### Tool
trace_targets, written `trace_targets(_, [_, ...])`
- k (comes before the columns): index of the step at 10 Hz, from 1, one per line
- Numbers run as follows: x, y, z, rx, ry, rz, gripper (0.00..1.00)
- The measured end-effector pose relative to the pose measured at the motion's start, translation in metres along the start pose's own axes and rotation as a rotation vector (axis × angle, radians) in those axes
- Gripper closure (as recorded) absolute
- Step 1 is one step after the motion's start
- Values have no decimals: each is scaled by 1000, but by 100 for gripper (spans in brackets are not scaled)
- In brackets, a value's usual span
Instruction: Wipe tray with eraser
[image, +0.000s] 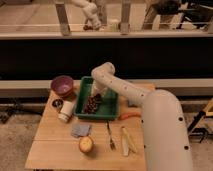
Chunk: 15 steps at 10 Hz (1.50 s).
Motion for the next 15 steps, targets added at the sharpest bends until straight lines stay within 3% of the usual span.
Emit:
trace_targets(1, [-6,8,-1,-27,-20,-19,95])
trace_targets(3, [-15,26,-3,-45,-58,-17,95])
trace_targets(6, [-39,16,-2,-76,-107,-80,95])
trace_targets(10, [-58,30,2,-66,-163,-87,95])
trace_targets(13, [-45,53,6,-39,-151,17,95])
trace_targets(15, [-22,69,13,-25,-110,109,95])
